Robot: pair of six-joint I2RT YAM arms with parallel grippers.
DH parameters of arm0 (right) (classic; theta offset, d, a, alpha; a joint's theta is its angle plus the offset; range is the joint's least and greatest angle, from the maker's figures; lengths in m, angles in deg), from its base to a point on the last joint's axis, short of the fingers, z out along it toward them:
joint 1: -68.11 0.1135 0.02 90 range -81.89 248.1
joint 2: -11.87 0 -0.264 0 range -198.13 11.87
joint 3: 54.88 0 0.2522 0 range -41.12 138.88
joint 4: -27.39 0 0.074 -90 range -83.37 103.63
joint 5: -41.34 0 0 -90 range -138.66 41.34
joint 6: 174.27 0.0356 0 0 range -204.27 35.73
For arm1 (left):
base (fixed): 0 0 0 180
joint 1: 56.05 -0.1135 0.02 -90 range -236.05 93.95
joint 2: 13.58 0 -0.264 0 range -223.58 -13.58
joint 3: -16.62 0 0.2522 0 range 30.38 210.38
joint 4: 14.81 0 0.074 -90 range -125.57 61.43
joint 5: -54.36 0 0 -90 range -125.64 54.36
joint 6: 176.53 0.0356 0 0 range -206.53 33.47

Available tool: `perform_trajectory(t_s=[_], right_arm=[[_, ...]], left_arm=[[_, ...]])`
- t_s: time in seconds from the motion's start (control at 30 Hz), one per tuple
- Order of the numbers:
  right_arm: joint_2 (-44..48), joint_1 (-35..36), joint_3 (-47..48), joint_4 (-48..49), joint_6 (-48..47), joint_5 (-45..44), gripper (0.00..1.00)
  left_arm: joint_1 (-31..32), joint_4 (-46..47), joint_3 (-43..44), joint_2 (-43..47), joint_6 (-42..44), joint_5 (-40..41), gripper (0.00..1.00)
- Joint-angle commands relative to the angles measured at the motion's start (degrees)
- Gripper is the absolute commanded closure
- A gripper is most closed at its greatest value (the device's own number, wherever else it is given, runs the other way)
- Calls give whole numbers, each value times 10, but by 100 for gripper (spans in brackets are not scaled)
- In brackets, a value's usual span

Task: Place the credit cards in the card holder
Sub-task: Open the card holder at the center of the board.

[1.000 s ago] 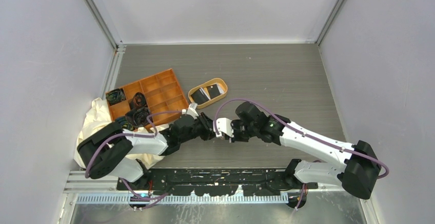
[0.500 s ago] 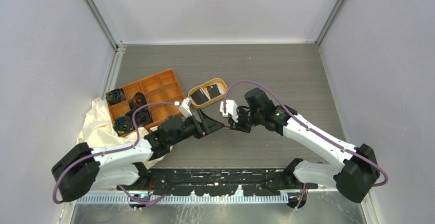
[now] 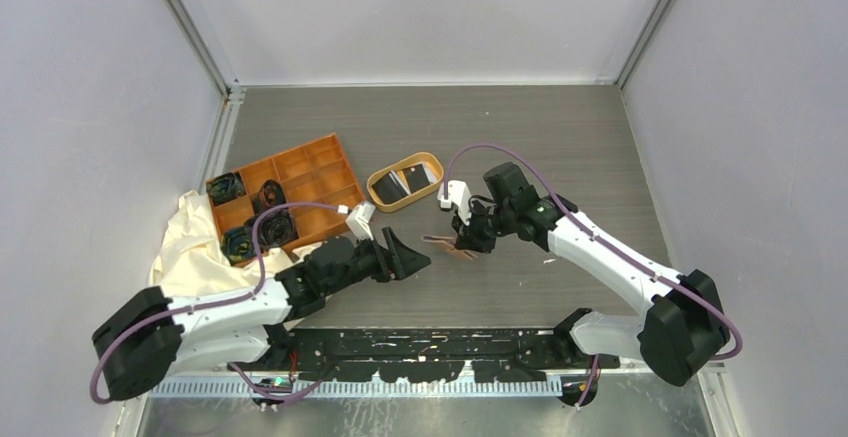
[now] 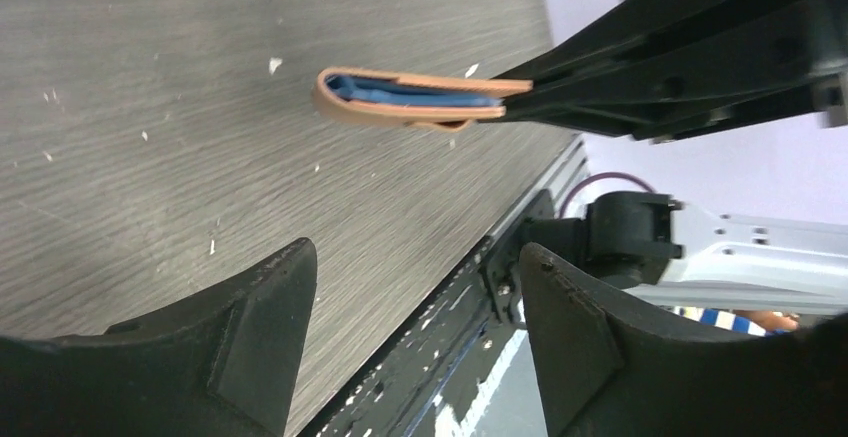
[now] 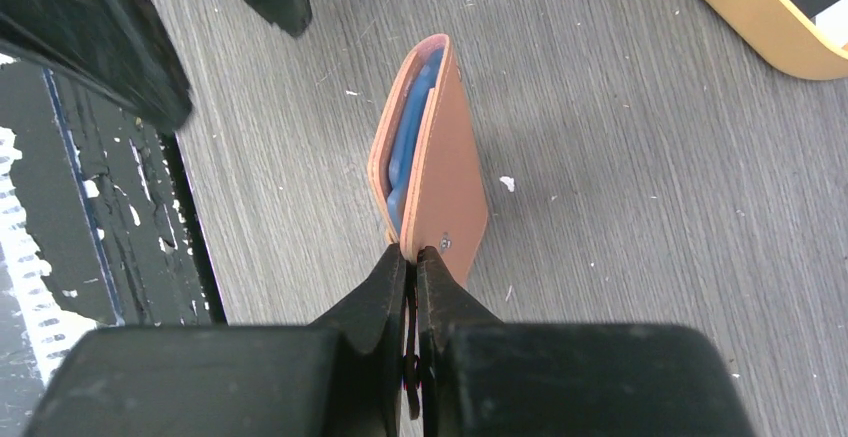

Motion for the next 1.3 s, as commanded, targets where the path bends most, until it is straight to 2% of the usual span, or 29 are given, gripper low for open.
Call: perform_trajectory(t_s=[0.0, 0.33, 0.67, 0.7, 0.8, 0.93, 1.0, 1.2, 1.27], right_arm=[[-4, -2, 29, 20, 14, 21, 99], [-5, -2, 28, 21, 15, 26, 99], [0, -3, 27, 13, 10, 63, 99], [1, -2, 27, 11, 7, 70, 99], [1, -2, 29, 5, 3, 85, 99], [-2, -3, 31, -9, -7, 115, 99], [-2, -4, 32, -12, -9, 120, 99], [-7, -4, 33, -15, -11, 120, 99], [-9, -6, 33, -16, -10, 121, 99]], left_arm=[[26, 17, 48, -66, -28, 61, 27], [35, 68, 111, -179, -41, 83, 25], [35, 72, 145, -228, -30, 95, 27], [35, 66, 149, -229, -24, 96, 31], [35, 66, 157, -232, -2, 92, 49], [35, 62, 163, -232, 31, 84, 57], [34, 61, 165, -231, 43, 80, 73], [28, 55, 165, -226, 72, 59, 99], [26, 47, 166, -223, 85, 54, 100]])
